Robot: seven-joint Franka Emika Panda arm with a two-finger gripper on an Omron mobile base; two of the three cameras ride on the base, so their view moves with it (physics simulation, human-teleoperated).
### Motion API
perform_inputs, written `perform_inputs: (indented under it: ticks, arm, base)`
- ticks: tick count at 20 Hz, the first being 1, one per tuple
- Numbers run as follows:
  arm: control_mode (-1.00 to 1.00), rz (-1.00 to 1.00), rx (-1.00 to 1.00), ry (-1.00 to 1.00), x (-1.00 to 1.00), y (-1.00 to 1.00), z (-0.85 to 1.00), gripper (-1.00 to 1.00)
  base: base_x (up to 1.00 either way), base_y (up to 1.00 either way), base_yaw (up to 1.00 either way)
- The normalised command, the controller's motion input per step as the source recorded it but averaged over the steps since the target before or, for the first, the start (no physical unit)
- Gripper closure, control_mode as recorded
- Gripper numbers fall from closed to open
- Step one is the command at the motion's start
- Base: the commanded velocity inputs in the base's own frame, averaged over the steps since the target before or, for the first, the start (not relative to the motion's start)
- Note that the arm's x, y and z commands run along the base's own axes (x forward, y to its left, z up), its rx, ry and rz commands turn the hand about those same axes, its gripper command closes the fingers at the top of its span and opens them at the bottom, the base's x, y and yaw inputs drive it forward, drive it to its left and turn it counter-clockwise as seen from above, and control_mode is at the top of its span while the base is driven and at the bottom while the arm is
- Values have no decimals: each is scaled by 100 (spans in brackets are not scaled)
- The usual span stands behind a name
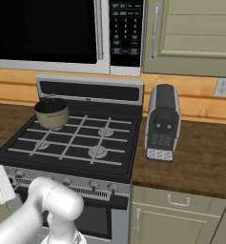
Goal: Turn off the rear left burner of the stove.
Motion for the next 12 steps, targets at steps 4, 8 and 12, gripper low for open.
perform_inputs:
  ticks: [4, 8, 12]
  arm:
    - [-100, 13, 16, -4, 11, 0, -33, -100]
    - [-100, 17, 23, -4, 26, 0, -19, -100]
    - [-100, 8, 5, -1, 1, 0, 2, -100]
  base:
    - [0, 0, 0]
    - [0, 0, 0]
    - [0, 0, 0]
